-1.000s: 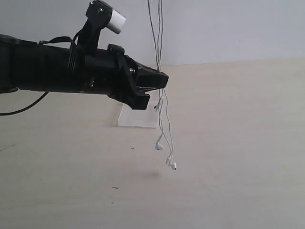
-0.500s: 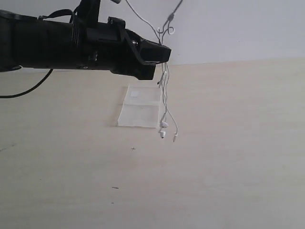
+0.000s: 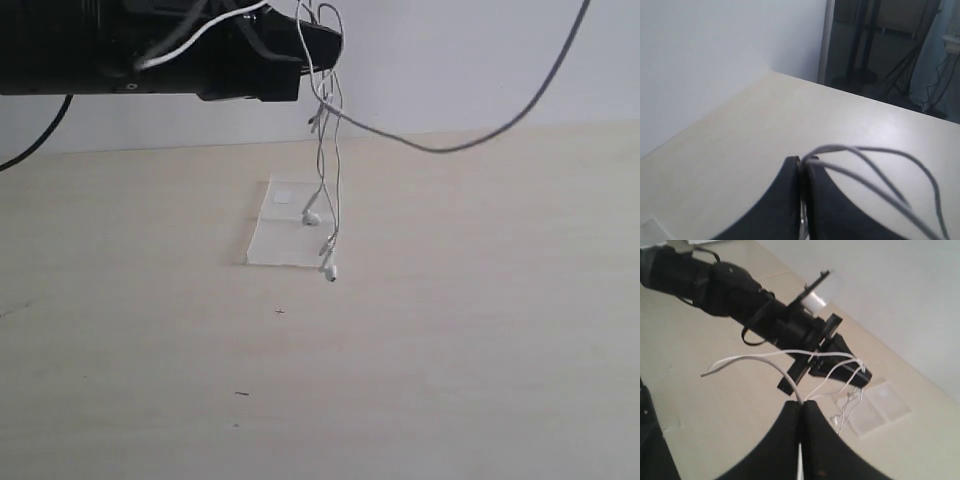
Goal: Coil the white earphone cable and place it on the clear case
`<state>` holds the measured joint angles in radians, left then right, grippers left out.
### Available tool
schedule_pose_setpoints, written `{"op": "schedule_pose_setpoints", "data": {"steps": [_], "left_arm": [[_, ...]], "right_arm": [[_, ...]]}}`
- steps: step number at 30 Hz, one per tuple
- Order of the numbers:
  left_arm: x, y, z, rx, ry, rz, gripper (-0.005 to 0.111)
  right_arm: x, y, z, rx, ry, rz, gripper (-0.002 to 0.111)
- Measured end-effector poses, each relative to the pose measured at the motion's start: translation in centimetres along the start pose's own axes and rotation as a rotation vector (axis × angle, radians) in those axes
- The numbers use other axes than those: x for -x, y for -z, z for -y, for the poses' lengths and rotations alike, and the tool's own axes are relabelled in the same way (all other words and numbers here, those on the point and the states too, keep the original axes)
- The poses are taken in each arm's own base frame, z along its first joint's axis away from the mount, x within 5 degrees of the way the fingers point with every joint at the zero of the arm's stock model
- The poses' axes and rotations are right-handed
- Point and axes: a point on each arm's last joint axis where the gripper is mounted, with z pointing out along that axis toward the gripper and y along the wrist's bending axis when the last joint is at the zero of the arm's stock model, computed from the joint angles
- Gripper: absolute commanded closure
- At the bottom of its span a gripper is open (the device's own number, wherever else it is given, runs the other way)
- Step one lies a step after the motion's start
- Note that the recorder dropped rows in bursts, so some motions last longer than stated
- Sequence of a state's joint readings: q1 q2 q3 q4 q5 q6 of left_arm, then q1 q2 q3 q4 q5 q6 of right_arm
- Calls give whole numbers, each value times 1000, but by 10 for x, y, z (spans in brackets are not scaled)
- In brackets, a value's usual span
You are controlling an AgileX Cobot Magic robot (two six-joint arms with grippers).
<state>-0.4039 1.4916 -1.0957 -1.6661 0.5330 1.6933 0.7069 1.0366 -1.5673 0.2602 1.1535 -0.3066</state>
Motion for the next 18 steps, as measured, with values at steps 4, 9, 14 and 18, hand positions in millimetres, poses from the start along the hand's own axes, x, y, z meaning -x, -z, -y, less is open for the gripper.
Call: {"op": "schedule_pose_setpoints", "data": {"steps": [4,9,14,18], "left_arm": [[3,5,1,22,0,-10,107],[7,9,3,28,-4,-2,107],[10,13,3,43,-1,8,107],[14,16,6,43,-1,18,107]], "right_arm": [[-25,-16,1,-13,-22,-33,108],[-60,-32,0,-40,-40,-42,108],[-91,-49,1,-69,-53,-37,108],[-117,-68,2,-85,-59,-81,108]]}}
